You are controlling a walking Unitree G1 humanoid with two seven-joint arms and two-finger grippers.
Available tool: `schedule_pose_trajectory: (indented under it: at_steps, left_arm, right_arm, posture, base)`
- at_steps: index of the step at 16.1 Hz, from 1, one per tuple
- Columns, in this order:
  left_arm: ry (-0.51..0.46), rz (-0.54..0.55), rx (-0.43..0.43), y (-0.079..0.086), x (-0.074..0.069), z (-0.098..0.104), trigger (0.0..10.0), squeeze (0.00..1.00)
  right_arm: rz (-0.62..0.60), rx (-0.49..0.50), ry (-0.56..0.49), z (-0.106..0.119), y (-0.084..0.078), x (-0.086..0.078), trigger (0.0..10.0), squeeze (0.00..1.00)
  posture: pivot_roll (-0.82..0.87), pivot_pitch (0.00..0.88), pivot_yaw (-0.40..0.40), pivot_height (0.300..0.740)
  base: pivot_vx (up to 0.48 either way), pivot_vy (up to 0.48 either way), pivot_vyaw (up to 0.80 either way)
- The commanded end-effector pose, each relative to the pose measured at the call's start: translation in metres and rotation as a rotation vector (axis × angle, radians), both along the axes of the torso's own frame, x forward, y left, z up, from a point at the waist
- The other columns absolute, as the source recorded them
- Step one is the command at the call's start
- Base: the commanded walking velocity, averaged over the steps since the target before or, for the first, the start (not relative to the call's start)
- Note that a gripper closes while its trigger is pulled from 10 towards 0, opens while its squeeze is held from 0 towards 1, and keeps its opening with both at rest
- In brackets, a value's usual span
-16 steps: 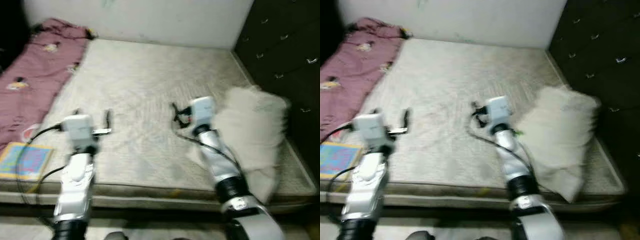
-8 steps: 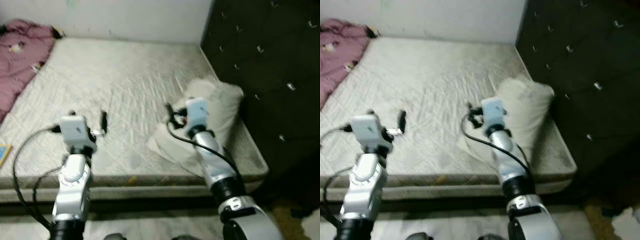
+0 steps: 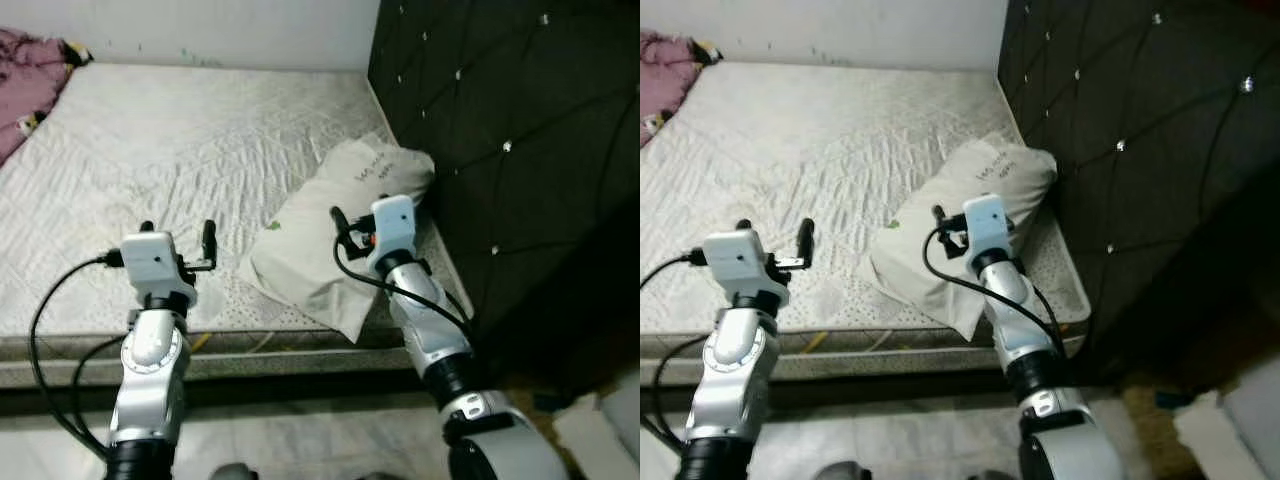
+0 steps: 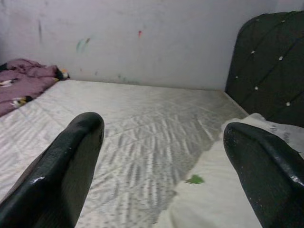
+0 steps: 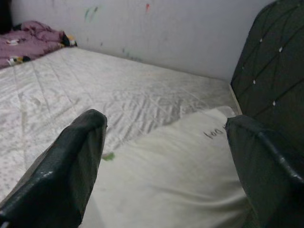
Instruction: Clean up the room
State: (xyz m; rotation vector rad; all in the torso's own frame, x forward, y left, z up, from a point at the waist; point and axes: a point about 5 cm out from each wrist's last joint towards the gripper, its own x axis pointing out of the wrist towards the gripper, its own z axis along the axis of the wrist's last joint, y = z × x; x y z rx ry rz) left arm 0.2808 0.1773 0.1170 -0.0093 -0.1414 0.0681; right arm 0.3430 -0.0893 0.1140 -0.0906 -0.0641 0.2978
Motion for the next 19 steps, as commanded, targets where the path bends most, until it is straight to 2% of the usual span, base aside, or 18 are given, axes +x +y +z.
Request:
schedule_pose_trajectory:
  at_steps: [1,8,19]
  left_arm:
    - [-0.018,-0.028,0.002,-0.0039,-0.0004,0.0031,10.0,0.0]
    - [-0.022,-0.031,-0.005,-0.0044,0.0002,0.0038,10.0,0.0]
    - [-0.026,-0.046,0.001,-0.0047,0.0013,0.0048,10.0,0.0]
  right_arm:
    - [-0.016,0.0,-0.016,0.0051,-0.0044,0.003,10.0,0.0]
    - [-0.015,-0.005,-0.018,0.0054,-0.0042,0.0035,10.0,0.0]
    - [-0.018,0.007,-0.021,0.0066,-0.0036,0.0044,10.0,0.0]
  posture:
    - [0.07,0.0,-0.032,0.74]
    - [0.07,0.0,-0.033,0.74]
    - [0.07,0.0,-0.029,0.74]
  base:
    - [0.0,0.0,0.0]
    - [0.0,0.0,0.0]
    - [0.287,0.0,0.0]
